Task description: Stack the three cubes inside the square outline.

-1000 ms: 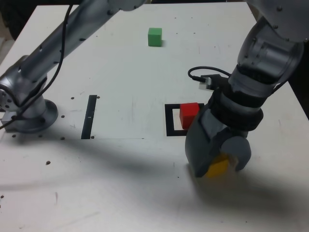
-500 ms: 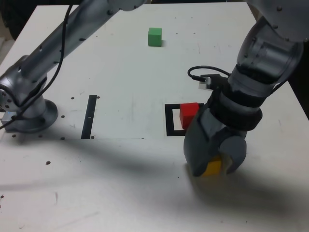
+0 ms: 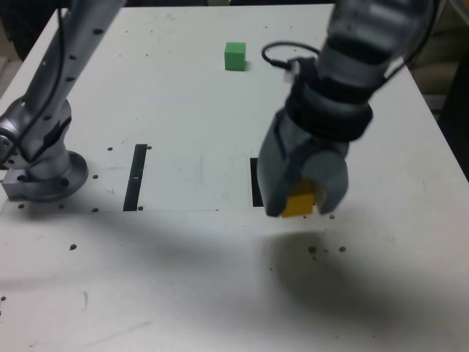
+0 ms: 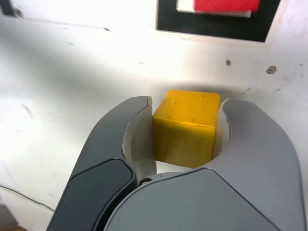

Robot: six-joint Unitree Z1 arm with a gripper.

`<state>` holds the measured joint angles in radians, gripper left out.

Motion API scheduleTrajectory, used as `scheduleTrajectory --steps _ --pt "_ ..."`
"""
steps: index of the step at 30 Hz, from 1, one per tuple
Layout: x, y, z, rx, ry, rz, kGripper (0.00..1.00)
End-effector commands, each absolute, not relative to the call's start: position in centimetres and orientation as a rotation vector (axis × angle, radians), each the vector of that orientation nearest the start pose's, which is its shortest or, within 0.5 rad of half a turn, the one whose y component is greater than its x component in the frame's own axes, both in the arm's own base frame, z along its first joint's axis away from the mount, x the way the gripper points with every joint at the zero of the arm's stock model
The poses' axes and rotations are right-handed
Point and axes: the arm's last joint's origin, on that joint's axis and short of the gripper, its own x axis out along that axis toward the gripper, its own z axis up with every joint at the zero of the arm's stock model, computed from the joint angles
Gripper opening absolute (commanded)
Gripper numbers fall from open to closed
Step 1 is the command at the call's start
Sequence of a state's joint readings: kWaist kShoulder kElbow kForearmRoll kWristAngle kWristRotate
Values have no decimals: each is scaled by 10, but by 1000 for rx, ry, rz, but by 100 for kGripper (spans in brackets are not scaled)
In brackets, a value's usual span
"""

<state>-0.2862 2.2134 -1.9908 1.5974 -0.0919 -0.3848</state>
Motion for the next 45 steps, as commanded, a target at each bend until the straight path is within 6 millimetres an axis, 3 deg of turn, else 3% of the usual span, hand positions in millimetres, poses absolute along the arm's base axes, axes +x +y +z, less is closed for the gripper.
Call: scheduleTrajectory --steps 1,11,21,35,45 --pt "381 -112 283 -80 1840 73 34" --pt "365 -73 293 2 1856 7 34" --pt "383 -47 282 15 1861 -47 34" --pt "402 -29 269 -8 1868 -46 34" --pt "407 -28 261 -15 1883 -53 34"
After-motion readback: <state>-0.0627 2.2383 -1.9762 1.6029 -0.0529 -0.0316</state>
